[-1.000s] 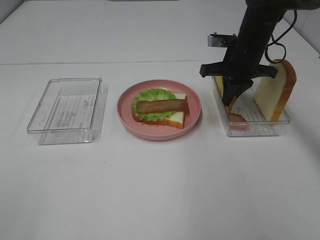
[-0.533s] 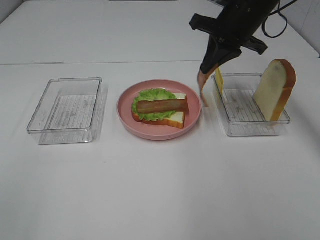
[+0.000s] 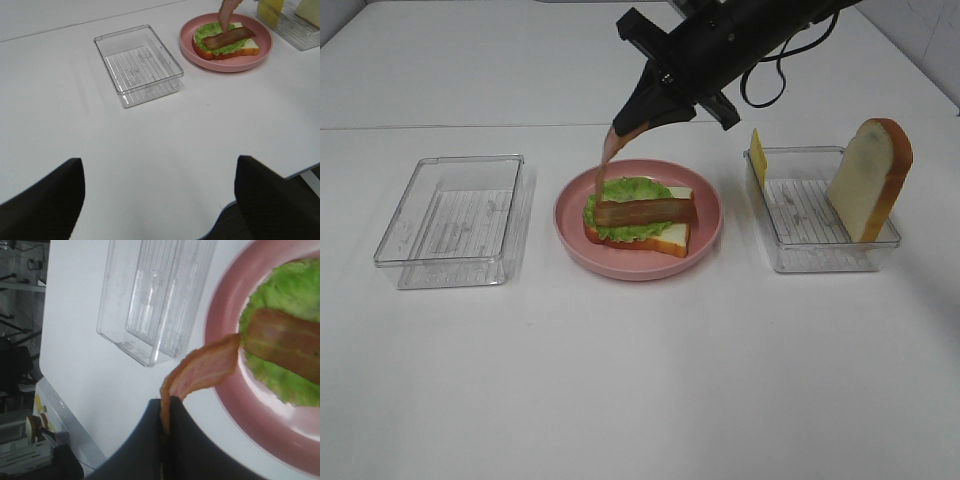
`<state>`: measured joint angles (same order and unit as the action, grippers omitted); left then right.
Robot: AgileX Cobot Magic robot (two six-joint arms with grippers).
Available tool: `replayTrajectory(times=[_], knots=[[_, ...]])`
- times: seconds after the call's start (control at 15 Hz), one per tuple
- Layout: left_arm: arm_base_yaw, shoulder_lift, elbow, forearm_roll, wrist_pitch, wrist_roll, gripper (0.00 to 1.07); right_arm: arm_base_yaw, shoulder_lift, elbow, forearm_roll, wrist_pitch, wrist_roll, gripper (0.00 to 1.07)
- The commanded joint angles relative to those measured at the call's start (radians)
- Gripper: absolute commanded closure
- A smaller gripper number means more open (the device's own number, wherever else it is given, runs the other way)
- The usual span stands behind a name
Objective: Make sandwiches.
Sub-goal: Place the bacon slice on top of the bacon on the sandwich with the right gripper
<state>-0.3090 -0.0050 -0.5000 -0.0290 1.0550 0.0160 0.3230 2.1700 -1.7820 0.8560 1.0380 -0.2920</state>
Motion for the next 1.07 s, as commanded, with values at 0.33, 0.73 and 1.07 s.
replayTrajectory(times=[0.33,0.73,1.07], knots=[[-0.004,-0.024,0.002,-0.009,-0.010,-0.001,0.28,0.017,0.121,-0.004,0.320,-0.088,-0.145,1.07],[-0.004,-0.024,0.002,-0.009,-0.010,-0.001,0.28,0.002,0.140,-0.004,-0.108,-0.202,0.111,1.07],[-0.004,-0.024,0.002,-0.009,-0.010,-0.001,0.28,0.003,0.118,-0.004,-0.294,-0.202,0.201,1.07]])
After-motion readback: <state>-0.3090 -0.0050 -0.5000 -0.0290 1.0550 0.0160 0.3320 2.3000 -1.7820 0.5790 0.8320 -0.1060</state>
